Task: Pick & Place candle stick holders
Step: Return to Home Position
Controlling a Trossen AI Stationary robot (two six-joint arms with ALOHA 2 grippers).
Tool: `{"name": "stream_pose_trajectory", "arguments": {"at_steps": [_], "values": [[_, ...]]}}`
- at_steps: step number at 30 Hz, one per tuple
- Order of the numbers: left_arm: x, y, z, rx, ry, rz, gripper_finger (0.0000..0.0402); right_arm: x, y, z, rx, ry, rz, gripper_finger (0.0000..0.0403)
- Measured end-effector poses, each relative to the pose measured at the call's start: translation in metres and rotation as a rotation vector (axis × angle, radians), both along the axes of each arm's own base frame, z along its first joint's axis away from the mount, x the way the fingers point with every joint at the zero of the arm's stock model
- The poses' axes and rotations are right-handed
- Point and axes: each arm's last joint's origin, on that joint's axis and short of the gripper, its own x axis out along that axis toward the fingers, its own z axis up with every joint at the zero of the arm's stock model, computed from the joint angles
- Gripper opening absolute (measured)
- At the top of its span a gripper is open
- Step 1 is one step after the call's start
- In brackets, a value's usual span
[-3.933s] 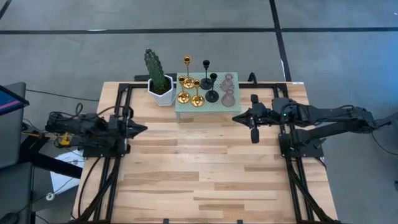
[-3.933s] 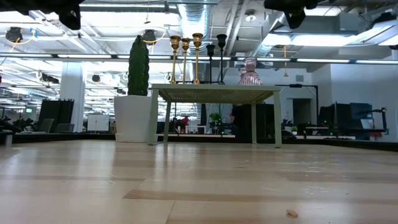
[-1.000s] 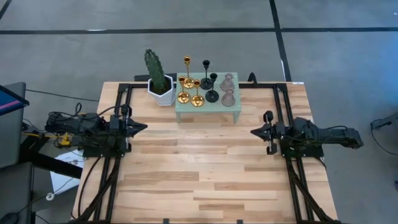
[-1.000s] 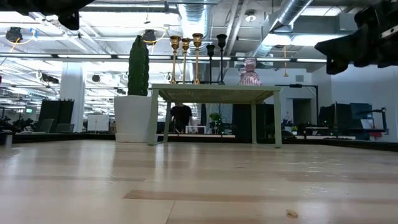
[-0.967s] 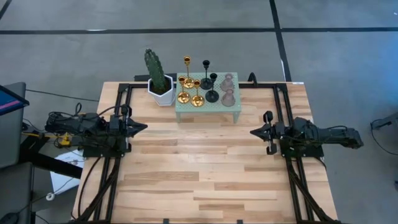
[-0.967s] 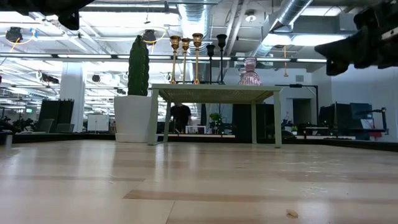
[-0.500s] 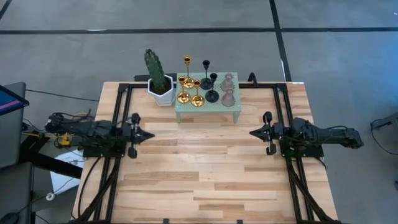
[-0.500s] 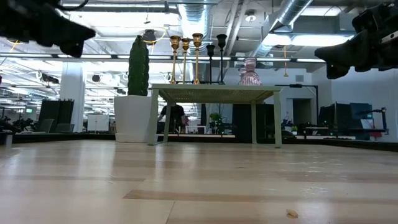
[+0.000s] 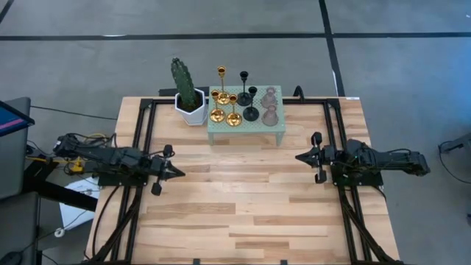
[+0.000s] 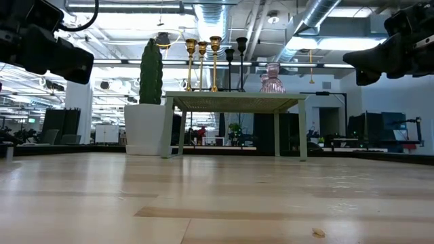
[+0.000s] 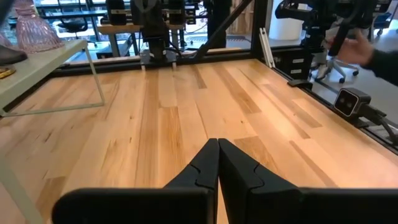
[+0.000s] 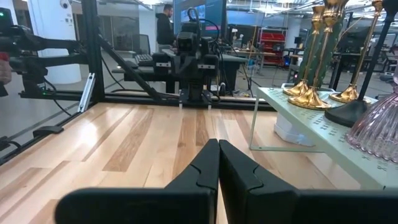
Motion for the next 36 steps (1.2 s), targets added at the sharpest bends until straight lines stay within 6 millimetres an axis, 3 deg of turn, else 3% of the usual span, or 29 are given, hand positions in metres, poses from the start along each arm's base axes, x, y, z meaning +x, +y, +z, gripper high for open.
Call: {"name": "stream_pose_trajectory", "arguments": {"at_steps": [36], "values": [[0.0, 0.0001, 0.0013, -0.004, -0.013, 0.004, 0.0008, 0.0001, 0.0, -0.0004, 0.002, 0.002, 0.0, 0.0]]}}
